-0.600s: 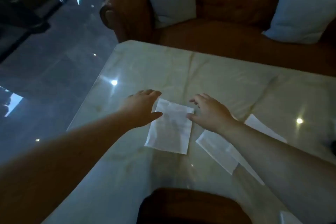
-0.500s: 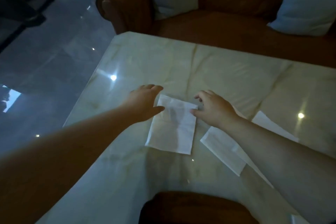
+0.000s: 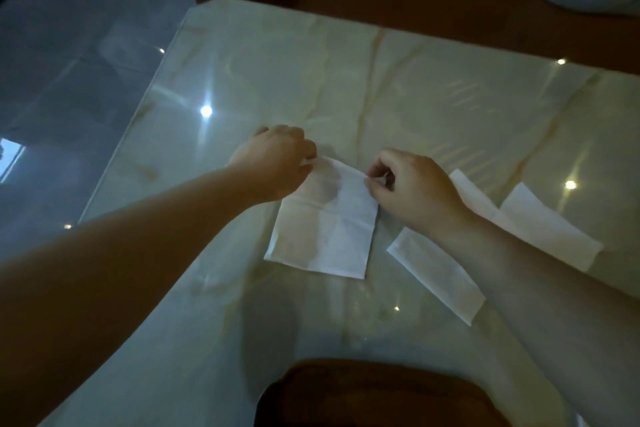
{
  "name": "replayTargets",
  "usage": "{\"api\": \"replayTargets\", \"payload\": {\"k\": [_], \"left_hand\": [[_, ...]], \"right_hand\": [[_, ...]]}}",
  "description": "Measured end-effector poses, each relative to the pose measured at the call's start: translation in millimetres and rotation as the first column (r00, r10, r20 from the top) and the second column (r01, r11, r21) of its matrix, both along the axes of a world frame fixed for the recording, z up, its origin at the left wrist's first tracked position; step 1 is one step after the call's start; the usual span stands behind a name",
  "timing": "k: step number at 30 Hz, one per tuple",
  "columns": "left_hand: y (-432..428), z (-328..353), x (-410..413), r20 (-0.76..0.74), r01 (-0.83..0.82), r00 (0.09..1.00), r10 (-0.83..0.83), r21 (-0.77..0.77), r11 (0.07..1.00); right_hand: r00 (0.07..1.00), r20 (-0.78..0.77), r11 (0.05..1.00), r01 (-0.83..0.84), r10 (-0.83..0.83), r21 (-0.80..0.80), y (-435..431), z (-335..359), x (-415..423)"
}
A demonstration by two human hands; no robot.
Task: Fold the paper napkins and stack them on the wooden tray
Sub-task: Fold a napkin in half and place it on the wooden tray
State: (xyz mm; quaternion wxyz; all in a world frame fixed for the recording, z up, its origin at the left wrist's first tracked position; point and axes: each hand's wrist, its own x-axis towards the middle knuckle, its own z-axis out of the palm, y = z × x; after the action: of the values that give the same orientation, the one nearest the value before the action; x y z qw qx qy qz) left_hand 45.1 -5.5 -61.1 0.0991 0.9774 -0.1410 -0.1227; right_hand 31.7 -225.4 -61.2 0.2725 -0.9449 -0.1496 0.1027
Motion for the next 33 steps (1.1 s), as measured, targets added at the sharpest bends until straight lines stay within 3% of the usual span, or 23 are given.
{"api": "replayTargets", "payload": {"k": [4,7,11,16,19,22,26,30,33], "left_hand": [[10,18,-38,0.154,0.063,0.986,-0.057,-0.032,0.997],[15,22,-67,0.154,0.114,0.981,-0.114,0.012,0.993],[22,19,-89,0.045,0.172,0.983,-0.177,0.098,0.980],[27,19,-90,0.056,0.123,0.991,-0.122,-0.014,0.992],[24,16,-78,0.070,0.017,0.997,-0.010,-0.096,0.995],[18,9,-67,0.001,-0.089,0.996,0.090,-0.115,0.989],[13,0,-63,-0.085,-0.063,0.995,0.057,-0.068,0.996],[13,-1,-64,-0.114,-0.061,0.992,0.054,-0.062,0.996],[14,4,-71,-0.137,-0.132,0.984,0.111,-0.156,0.979]], "right_hand": [[0.994,0.099,0.993,-0.057,0.047,0.101,-1,11,-37],[0.981,0.145,0.986,-0.142,0.128,0.086,-2,8,-62],[0.977,-0.037,0.967,-0.202,0.211,0.156,-4,3,-85],[0.996,-0.070,0.967,-0.041,0.060,0.251,-8,-5,-86],[0.999,0.000,0.979,0.035,-0.035,0.200,-5,-8,-70],[0.999,-0.008,0.997,0.047,-0.047,0.055,-1,-14,-54],[0.997,-0.074,0.989,-0.008,-0.003,-0.146,8,-18,-48],[0.998,-0.055,0.991,-0.007,-0.001,-0.132,14,-12,-52],[0.997,-0.069,1.000,0.023,-0.024,-0.005,10,-2,-63]]}}
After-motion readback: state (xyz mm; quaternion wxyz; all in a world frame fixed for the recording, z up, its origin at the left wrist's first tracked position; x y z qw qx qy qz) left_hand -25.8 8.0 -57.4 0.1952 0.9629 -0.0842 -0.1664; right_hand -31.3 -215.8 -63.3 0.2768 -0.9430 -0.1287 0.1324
